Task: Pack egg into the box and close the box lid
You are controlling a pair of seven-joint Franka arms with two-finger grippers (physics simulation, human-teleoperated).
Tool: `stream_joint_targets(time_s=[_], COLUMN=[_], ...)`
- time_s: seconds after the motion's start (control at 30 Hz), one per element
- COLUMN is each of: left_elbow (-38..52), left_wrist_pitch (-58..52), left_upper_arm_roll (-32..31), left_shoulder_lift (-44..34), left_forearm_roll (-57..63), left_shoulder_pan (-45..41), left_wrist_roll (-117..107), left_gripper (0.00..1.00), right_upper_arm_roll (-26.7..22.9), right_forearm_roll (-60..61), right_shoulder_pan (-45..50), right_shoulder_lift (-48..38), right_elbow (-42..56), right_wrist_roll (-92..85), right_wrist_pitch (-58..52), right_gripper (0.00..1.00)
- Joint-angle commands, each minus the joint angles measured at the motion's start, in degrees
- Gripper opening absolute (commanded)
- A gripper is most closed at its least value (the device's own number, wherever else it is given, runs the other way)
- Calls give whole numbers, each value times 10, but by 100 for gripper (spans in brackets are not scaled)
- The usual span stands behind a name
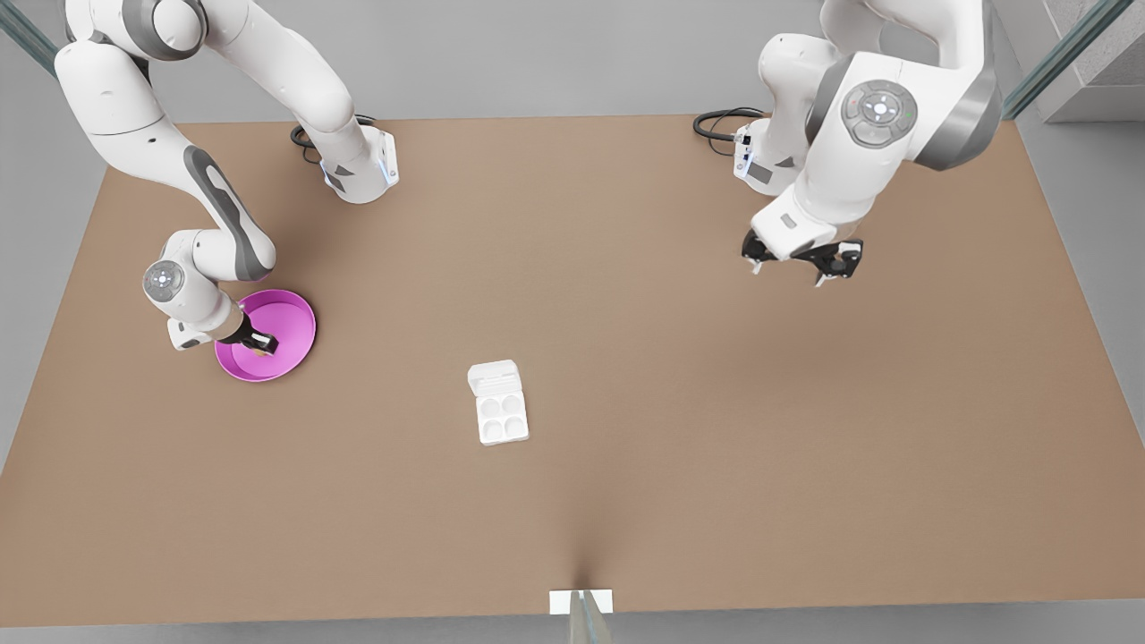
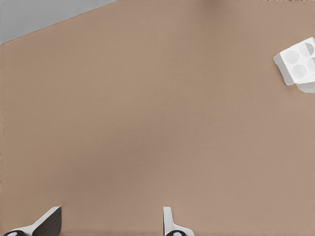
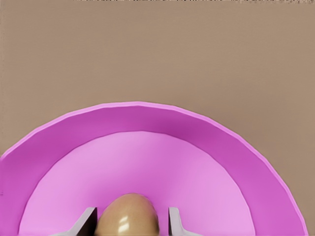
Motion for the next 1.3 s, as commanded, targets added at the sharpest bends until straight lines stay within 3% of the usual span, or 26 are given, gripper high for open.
stream_joint_targets(time_s=[0.0,0.17,0.23,0.53,0.63,0.77,0.8,0.9,0.97,1.1,1.27], left_elbow=[0,0,0,0,0,0,0,0,0,0,0], left_wrist_pitch=[1,1,1,1,1,2,2,2,2,4,5], left_upper_arm_roll=[0,0,0,0,0,0,0,0,0,0,0], left_shoulder_lift=[0,0,-1,0,-1,0,0,0,0,1,4], left_forearm_roll=[1,1,1,1,1,1,1,2,2,2,3], left_shoulder_pan=[76,76,75,76,75,76,76,76,76,77,79], left_wrist_roll=[-1,-1,-1,-1,-1,-1,-2,-1,-2,-1,-1], left_gripper=[100,100,100,100,100,100,100,100,100,100,100], right_upper_arm_roll=[0,0,0,5,85,81,74,-75,-153,-201,-202], right_forearm_roll=[0,0,0,1,21,89,93,155,211,253,258], right_shoulder_pan=[2,7,7,10,18,167,213,462,579,708,774], right_shoulder_lift=[-1,-1,-1,-32,-30,-1,26,84,129,204,241], right_elbow=[0,-3,-3,3,73,168,217,376,480,629,680], right_wrist_roll=[-2,1,1,1,61,126,158,233,250,363,415], right_wrist_pitch=[2,2,2,-36,-130,-212,-246,-331,-377,-453,-453], right_gripper=[64,64,51,47,48,48,48,48,48,48,49])
